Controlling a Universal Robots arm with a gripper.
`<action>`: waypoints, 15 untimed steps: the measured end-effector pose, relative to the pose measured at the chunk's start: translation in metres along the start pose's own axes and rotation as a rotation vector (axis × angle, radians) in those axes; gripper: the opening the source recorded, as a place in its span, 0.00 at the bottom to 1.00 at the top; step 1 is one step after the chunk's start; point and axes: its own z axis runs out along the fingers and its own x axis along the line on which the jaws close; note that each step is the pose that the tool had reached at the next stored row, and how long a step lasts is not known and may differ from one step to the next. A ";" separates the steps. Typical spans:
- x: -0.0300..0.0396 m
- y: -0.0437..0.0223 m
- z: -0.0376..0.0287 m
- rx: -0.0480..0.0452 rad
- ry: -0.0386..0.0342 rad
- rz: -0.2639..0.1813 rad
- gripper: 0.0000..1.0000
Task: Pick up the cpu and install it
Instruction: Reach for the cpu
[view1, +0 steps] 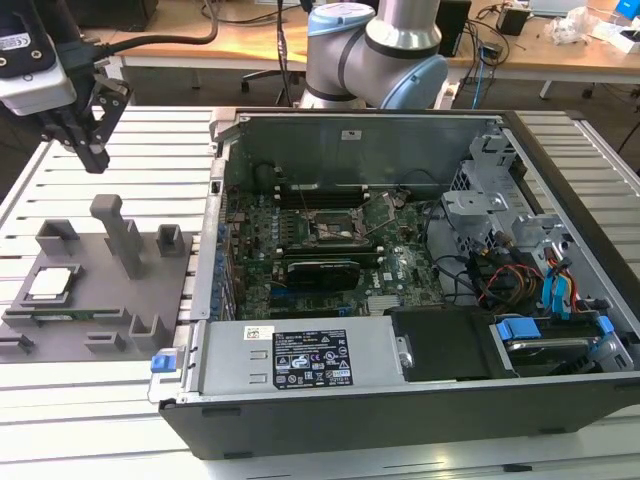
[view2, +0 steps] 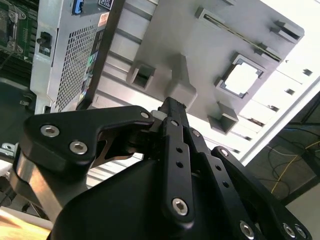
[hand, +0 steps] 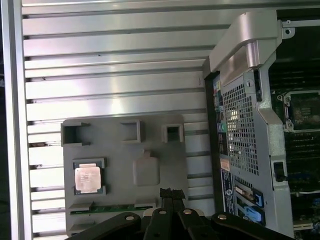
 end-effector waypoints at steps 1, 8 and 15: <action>0.0010 -0.0001 0.0001 -0.0002 0.0000 0.000 0.11; 0.0122 -0.0010 0.0028 -0.0002 0.0000 0.000 0.11; 0.0342 -0.0031 0.0113 -0.0003 0.0000 0.000 0.11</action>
